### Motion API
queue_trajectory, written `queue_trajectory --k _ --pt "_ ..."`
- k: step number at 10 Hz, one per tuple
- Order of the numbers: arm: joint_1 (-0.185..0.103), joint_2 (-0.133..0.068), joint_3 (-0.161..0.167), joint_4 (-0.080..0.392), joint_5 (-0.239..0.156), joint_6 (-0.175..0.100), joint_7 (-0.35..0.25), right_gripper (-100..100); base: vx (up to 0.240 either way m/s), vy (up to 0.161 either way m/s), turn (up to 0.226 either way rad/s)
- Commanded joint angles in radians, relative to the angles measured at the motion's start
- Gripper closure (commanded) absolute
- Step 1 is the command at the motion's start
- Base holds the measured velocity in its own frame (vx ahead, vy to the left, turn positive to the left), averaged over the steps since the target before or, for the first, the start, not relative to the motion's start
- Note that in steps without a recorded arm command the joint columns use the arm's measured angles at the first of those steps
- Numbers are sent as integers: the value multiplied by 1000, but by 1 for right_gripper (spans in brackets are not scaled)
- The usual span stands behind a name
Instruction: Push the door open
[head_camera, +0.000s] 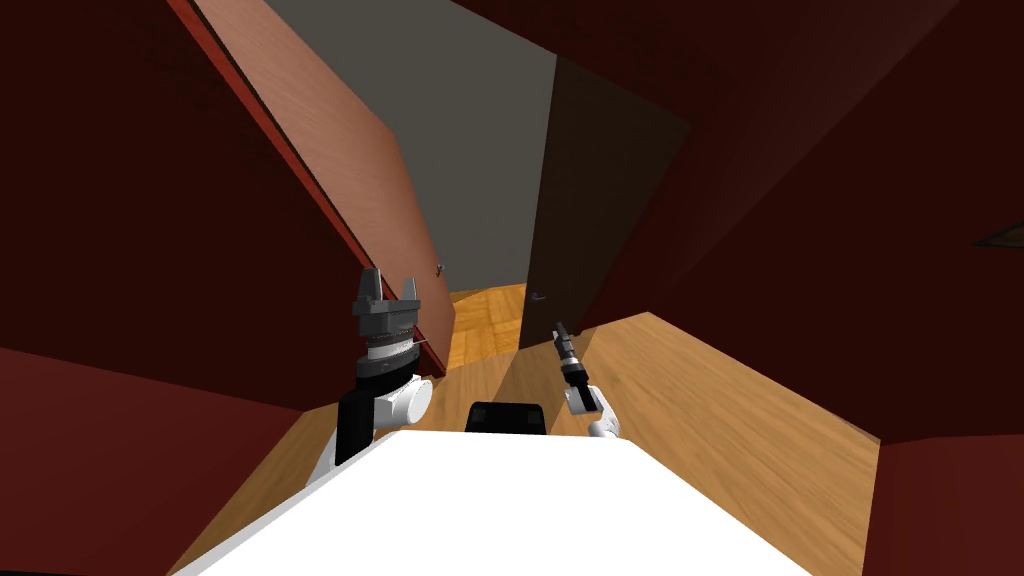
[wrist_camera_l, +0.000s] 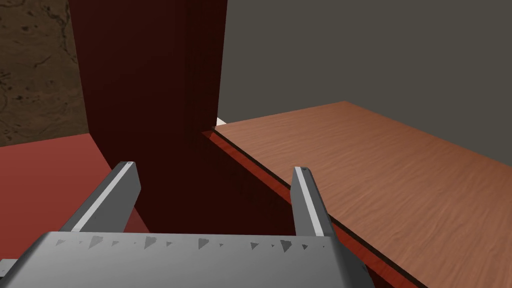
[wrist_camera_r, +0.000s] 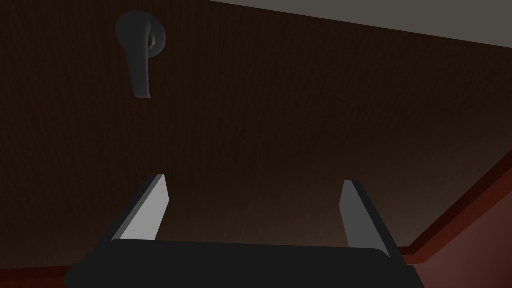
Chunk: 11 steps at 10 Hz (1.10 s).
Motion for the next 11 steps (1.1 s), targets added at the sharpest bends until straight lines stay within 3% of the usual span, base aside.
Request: queue_trajectory --k 1,3,4,11 --pt "-9 0 -1 29 4 -10 -5 -100 60 -34 8" --pt "-35 -4 -2 85 16 -28 -25 -100 61 -29 19" --pt "-35 -4 -2 91 16 -28 -25 -100 50 -25 13" --pt "-117 -15 -5 292 53 -84 -86 -100 86 -46 24"
